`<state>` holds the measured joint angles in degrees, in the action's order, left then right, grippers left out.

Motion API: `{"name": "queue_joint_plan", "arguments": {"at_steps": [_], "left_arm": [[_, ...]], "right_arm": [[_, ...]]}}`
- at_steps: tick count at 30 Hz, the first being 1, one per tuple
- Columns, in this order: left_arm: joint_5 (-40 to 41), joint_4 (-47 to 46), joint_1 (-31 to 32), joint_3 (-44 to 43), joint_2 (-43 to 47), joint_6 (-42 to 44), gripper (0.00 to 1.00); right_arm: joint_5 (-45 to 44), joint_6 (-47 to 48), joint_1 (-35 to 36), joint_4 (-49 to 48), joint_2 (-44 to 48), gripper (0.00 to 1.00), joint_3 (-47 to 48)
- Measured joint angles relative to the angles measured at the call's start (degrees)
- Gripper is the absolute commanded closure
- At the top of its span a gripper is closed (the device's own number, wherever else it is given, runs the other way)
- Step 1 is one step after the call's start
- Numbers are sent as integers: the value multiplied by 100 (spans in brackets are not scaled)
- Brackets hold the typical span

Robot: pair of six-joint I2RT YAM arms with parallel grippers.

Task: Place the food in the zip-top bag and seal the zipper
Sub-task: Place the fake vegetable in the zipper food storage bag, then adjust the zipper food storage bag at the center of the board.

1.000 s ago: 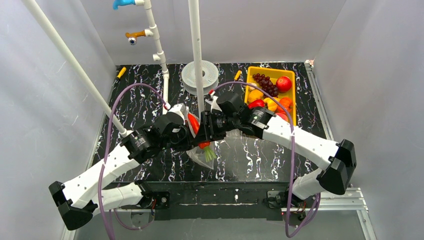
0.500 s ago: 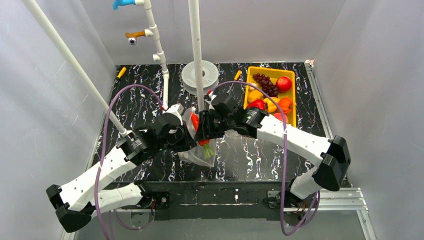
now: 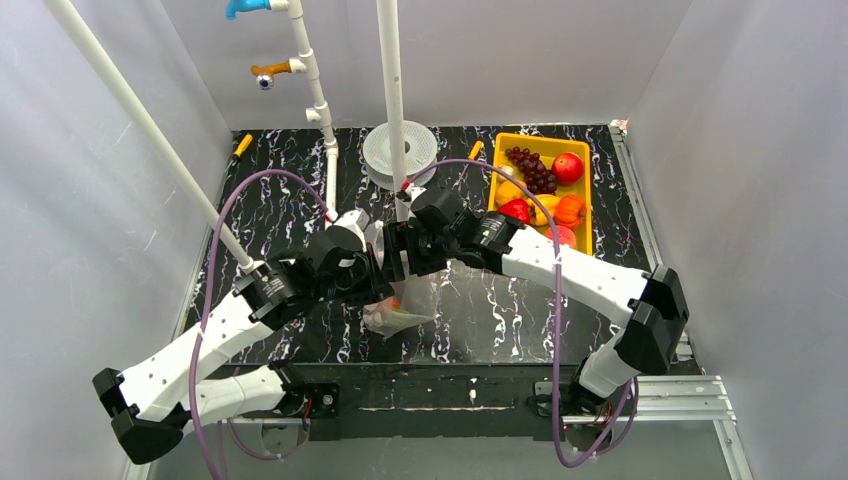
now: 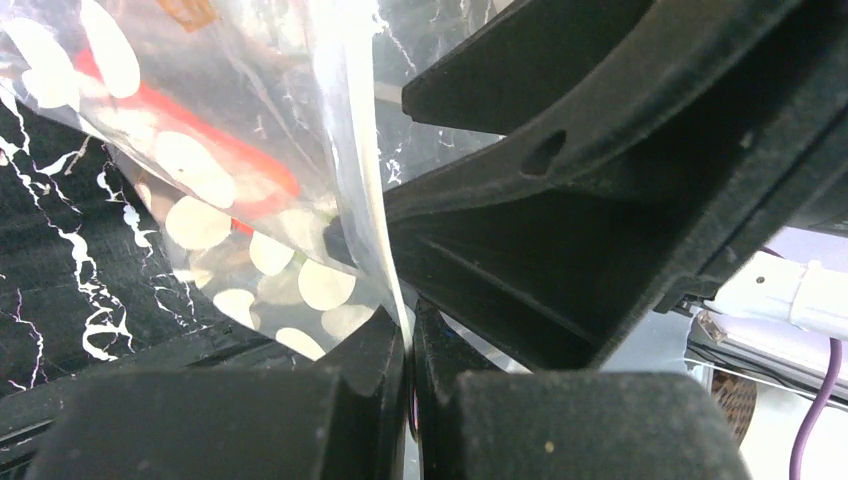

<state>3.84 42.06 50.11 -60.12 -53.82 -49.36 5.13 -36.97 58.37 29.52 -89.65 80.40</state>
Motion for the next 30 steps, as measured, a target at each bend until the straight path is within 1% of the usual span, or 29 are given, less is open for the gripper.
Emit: {"name": "queue_joint_plan", "arguments": {"at_steps": [7,11,15,19,22,25,28,30], "left_arm": [[203,35,11,0,28,-50,100],[457,42,17,0,120,-125,100],[752,81,15,0,234,-208,100],[730,151,15,-81,369,-282,100],[664,310,15,-546,365,-424,100],[833,341,15,-925,472,-669,100],[1060,372,13,-800,693,-1029,100],[1104,321,2,-476,782,-1239,100]], "right_arm": [[22,122,11,76,358,23,-22],[109,227,26,76,765,30,-31],[79,431,57,101,1108,34,-28],[-125,601,46,175,1475,34,-33],[-302,750,13,210,1853,34,-39],[-577,896,-7,190,2284,32,-90],[-841,1027,-70,149,2658,31,-219],[-1010,1069,-151,111,2771,31,-330]]}}
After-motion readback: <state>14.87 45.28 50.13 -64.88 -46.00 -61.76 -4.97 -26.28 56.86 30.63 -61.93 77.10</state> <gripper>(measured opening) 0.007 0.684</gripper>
